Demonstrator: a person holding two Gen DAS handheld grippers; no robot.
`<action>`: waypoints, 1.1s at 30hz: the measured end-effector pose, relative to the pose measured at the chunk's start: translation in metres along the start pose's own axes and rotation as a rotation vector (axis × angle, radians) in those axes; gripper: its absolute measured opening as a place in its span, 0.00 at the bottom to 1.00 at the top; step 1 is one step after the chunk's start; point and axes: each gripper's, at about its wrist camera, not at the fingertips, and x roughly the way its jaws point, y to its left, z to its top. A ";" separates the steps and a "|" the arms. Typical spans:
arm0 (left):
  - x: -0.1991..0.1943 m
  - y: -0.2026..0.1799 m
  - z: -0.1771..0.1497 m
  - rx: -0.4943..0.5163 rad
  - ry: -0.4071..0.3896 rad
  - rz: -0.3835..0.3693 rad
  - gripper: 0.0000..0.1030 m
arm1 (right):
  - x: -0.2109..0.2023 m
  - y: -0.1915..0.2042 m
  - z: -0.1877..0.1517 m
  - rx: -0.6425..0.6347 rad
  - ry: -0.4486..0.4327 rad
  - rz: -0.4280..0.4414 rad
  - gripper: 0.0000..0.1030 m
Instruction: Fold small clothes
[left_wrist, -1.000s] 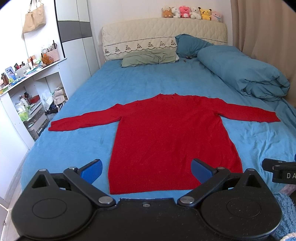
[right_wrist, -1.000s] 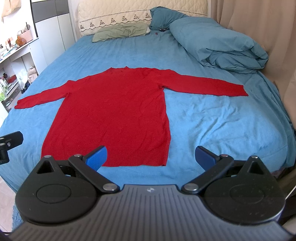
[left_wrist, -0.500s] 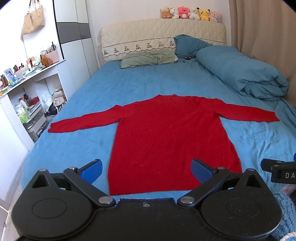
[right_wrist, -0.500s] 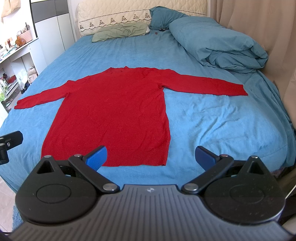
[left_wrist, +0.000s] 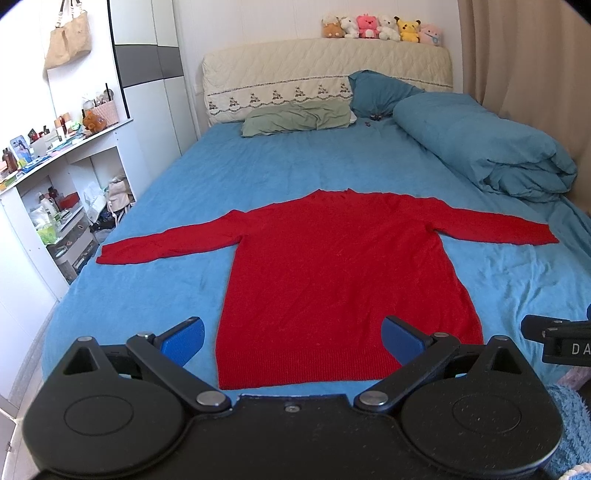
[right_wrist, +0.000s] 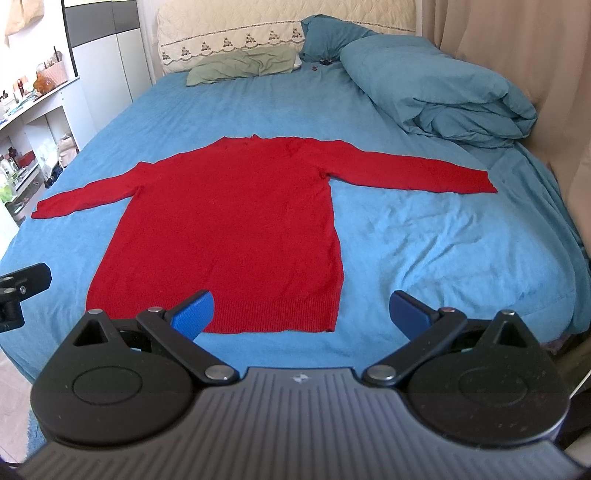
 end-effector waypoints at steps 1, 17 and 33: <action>0.000 0.000 0.000 -0.001 0.000 0.000 1.00 | 0.000 0.000 0.000 -0.005 0.001 -0.001 1.00; -0.002 0.001 0.004 -0.001 -0.007 -0.005 1.00 | -0.001 0.000 0.003 -0.006 0.004 0.009 1.00; 0.105 -0.031 0.122 0.017 -0.058 -0.063 1.00 | 0.064 -0.058 0.090 0.110 -0.039 -0.012 1.00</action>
